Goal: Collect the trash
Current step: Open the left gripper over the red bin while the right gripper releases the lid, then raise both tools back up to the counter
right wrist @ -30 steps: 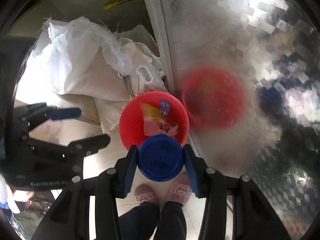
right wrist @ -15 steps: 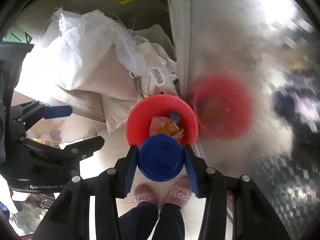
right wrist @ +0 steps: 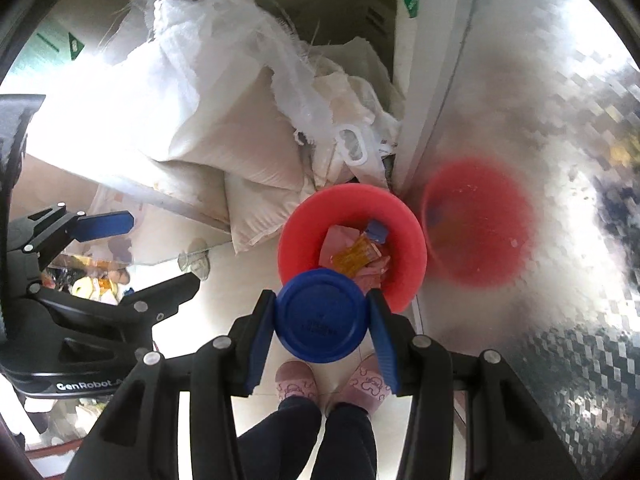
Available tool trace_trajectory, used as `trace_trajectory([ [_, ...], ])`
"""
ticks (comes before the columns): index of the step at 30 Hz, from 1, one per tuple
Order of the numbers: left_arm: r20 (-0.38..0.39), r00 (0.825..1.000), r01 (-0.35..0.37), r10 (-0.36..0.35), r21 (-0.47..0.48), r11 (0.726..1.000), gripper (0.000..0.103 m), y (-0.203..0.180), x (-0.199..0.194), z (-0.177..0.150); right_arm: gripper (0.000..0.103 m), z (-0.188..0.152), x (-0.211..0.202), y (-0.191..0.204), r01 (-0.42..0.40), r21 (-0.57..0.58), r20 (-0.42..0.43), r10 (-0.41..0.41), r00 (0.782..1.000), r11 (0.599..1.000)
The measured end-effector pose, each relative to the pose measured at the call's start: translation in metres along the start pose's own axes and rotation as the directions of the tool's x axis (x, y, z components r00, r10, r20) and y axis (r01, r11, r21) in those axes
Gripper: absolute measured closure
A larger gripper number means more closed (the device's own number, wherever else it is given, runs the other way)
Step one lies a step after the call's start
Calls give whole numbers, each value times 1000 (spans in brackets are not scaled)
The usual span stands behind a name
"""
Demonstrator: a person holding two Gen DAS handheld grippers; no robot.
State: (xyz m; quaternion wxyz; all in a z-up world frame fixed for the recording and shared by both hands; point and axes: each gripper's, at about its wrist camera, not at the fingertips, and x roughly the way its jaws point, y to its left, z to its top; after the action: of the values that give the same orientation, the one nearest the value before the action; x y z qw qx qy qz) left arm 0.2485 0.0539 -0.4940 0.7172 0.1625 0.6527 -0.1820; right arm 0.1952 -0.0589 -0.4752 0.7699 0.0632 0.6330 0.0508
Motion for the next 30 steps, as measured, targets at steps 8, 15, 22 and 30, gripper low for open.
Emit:
trace_trajectory([
  [8,10,999,-37,37,-11,999,18,4,-26,-9,36,2,-26,11,60,-51,50,-57,997,997],
  [15,69,996,-45,48,-43,998,18,4,-97,-19,30,3,-87,25,110,-72,79,-105,991,991],
  [22,134,990,-42,50,-60,997,18,-5,-192,-38,26,-6,-175,45,148,-73,109,-140,984,986],
  [30,233,970,-55,66,-52,997,18,-8,-288,-46,14,-9,-263,66,224,-58,213,-207,955,973],
])
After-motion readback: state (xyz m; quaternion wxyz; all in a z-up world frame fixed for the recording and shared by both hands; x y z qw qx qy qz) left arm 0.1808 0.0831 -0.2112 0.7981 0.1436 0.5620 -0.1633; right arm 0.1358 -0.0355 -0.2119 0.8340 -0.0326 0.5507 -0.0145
